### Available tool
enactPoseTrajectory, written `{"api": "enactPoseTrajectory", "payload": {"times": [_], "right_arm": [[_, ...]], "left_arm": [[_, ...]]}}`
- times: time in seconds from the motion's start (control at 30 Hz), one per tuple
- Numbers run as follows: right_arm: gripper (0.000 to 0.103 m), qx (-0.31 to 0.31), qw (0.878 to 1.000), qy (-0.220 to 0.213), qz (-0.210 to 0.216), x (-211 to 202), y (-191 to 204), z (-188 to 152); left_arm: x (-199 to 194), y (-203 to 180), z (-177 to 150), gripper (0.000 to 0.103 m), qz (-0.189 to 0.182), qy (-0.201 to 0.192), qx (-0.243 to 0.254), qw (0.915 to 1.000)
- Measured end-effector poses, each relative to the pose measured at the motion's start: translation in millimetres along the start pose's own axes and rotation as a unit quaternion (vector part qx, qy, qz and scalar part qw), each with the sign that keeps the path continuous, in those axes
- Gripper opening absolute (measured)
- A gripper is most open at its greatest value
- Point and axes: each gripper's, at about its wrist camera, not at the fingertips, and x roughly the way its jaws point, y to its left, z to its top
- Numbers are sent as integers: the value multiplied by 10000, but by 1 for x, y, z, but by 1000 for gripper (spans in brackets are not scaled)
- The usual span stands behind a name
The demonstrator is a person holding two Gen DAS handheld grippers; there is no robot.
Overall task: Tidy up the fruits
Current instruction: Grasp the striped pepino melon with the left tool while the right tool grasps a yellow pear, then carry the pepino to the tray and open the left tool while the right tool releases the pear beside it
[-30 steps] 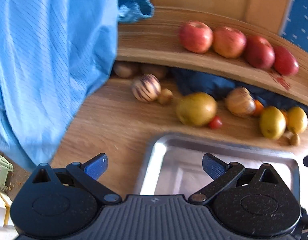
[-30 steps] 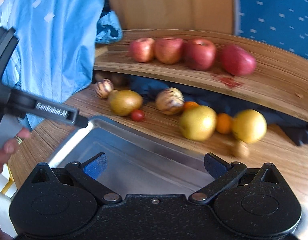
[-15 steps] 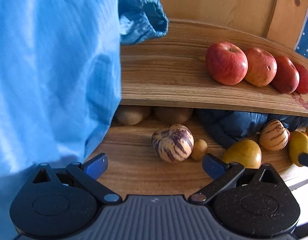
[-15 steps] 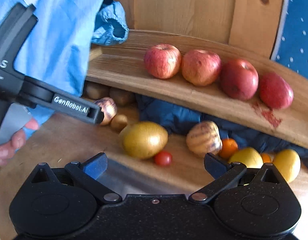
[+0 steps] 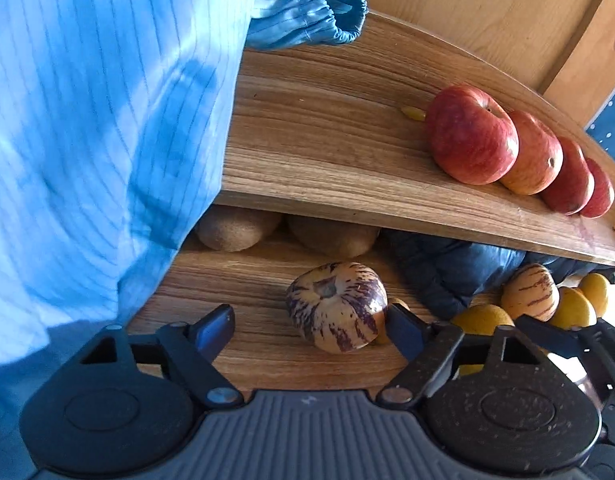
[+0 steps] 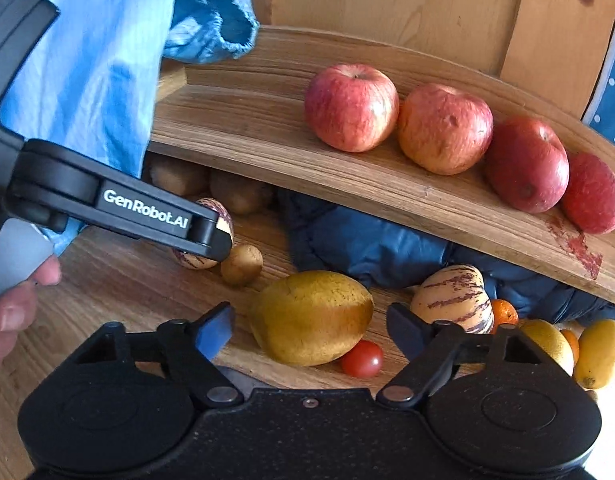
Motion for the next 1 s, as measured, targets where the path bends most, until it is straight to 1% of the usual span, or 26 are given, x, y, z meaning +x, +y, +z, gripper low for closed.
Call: {"api": "enactPoseTrajectory", "payload": {"times": [0.17, 0.23, 0.33, 0.57, 0.77, 1.0], "right_arm": [[75, 113, 9998, 165, -38, 8, 1, 3], [72, 89, 9997, 215, -99, 11, 3, 4], [71, 81, 9996, 222, -141, 12, 4, 4], [70, -8, 9994, 191, -304, 9, 11, 1], [70, -16, 9995, 36, -305, -3, 20, -5], [70, -25, 9994, -179, -303, -33, 22, -15]], "left_arm": [[5, 7, 10, 74, -254, 123, -37, 9996], [9, 9, 15, 67, -386, 145, -43, 9991], [15, 12, 23, 58, -581, 196, -122, 9980], [20, 13, 34, 57, -577, 250, -106, 9980], [12, 7, 22, 57, -533, 268, -4, 9982], [-7, 2, 8, 57, -527, 155, -43, 9985]]}}
